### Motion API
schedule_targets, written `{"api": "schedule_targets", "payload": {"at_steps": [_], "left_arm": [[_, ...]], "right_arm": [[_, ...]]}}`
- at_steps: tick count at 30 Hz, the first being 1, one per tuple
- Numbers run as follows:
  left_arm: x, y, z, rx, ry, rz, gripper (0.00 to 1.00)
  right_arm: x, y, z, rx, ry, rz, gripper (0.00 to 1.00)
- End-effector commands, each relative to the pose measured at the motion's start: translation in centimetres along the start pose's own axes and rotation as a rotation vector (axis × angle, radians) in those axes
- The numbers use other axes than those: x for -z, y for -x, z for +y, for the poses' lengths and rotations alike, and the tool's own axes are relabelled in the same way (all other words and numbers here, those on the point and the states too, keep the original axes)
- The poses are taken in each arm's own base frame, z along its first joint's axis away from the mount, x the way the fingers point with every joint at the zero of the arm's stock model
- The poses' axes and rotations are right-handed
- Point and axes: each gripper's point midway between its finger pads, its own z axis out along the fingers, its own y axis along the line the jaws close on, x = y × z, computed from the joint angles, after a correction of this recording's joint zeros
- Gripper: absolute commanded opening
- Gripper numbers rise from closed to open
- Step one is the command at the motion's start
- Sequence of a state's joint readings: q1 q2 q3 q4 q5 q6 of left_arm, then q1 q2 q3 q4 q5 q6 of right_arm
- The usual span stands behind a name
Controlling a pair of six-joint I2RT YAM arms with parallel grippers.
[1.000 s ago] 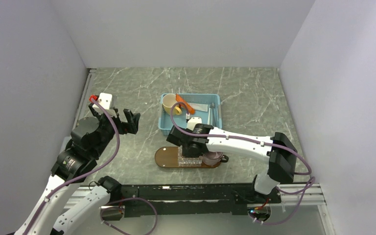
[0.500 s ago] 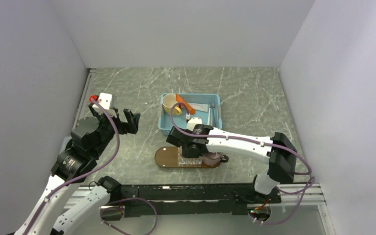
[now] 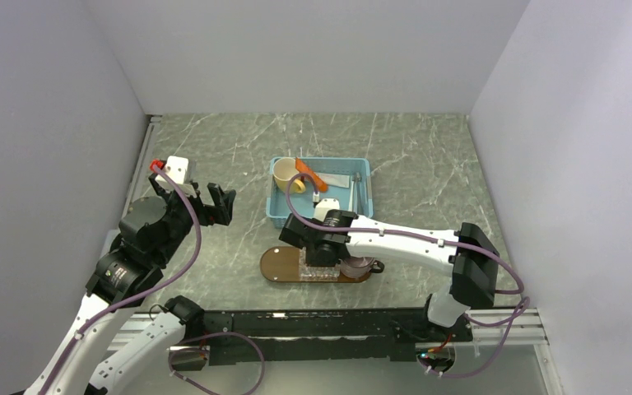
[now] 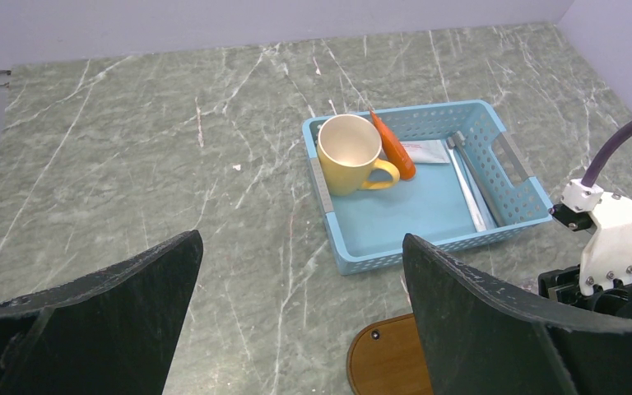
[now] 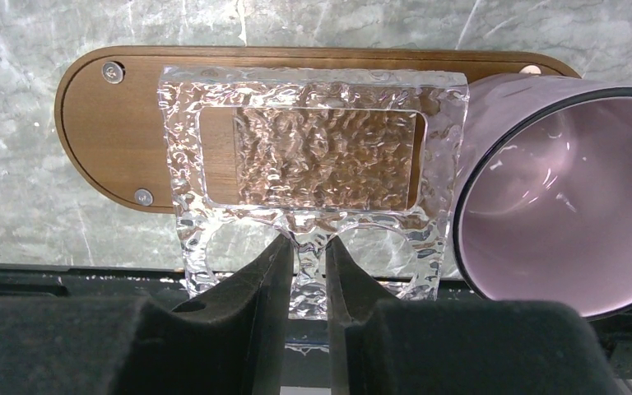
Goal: Prepare toiletry sets of a toothbrush and toothpaste on the tray
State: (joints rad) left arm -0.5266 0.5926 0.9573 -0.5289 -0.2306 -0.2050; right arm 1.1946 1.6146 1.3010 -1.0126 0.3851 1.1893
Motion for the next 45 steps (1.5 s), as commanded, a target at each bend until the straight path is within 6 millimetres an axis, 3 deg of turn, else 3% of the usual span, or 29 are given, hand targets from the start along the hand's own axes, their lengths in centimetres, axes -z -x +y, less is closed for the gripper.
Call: {"api": "schedule_targets", "payload": {"at_steps": [1, 13, 31, 37, 45], "left_arm": [[0.2, 0.7, 0.2, 0.015, 0.010, -0.025, 0.99], [0.2, 0.7, 0.1, 0.014, 0.006, -0.024, 0.99], [-0.2, 0.4, 0.1, 0.019, 0.010, -0.013, 0.99], [-1.6, -1.0, -0.6, 0.040, -0.004, 0.053, 0.99], [-4.9, -2.5, -2.6, 0.042, -0.034, 0.247, 0.99]], "right_arm": [[1.3, 0.6, -0.9, -0.021, 0.001, -0.031, 0.24], [1.7, 0.9, -0.7, -0.027, 0.000, -0.043, 0.29], [5.9, 4.0, -0.2, -0.037, 0.039, -0.141, 0.32], [8.6, 6.1, -0.6, -0.012, 0.090, -0.219, 0.33], [11.3, 9.5, -3.0, 0.053, 0.177, -0.329, 0.34]]}}
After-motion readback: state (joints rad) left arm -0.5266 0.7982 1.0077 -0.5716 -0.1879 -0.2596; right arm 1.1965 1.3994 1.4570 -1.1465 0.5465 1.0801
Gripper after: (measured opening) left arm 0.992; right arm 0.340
